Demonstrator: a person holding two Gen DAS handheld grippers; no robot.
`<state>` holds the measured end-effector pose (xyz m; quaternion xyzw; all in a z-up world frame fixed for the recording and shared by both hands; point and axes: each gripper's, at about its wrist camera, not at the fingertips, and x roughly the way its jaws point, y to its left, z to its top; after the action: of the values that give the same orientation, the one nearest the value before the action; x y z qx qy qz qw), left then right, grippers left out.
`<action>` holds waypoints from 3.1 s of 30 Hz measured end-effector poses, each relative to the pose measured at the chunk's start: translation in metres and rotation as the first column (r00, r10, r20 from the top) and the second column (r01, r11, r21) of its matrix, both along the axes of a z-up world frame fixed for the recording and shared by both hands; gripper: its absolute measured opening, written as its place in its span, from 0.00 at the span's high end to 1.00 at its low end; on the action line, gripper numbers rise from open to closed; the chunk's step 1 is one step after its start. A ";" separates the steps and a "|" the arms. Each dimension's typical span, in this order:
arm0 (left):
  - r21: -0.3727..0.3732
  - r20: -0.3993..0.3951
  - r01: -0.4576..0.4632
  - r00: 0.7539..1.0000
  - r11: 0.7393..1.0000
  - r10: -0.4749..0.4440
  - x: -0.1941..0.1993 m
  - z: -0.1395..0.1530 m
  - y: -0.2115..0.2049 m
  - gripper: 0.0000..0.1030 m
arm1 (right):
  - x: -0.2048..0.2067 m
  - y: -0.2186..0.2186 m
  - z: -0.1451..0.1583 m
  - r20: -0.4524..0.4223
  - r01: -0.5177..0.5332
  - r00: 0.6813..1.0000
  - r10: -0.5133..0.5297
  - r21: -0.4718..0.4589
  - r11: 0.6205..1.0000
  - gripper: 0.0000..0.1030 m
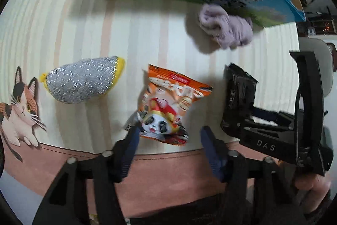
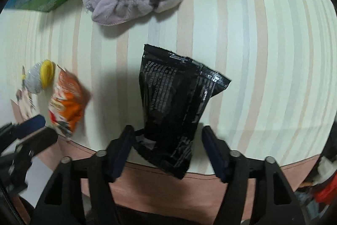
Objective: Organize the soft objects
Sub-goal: 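Grasp the orange snack bag with left tool while right tool grasps black bag, then lower both bags into the box and open both tools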
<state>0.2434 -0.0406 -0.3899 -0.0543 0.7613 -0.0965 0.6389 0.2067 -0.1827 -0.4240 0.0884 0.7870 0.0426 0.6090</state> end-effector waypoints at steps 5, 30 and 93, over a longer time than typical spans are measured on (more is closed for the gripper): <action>0.030 -0.034 -0.017 0.999 0.999 0.018 0.020 -0.025 0.007 0.42 | 0.004 -0.014 -0.003 0.003 0.057 0.998 -0.057 -0.010 0.998 0.31; -0.018 0.199 0.032 0.980 0.999 -0.028 0.018 0.071 -0.044 0.57 | -0.020 -0.007 0.077 0.157 0.008 0.987 -0.019 0.073 0.997 0.57; 0.060 0.265 -0.018 0.964 0.998 0.002 0.171 0.134 0.003 0.04 | 0.167 -0.013 0.165 0.344 0.043 0.938 -0.033 -0.022 0.999 0.00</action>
<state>0.4148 -0.0378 -0.2558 -0.0248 0.6714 -0.0759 0.7368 0.3738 -0.1955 -0.2594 0.0860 0.6673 0.0342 0.7390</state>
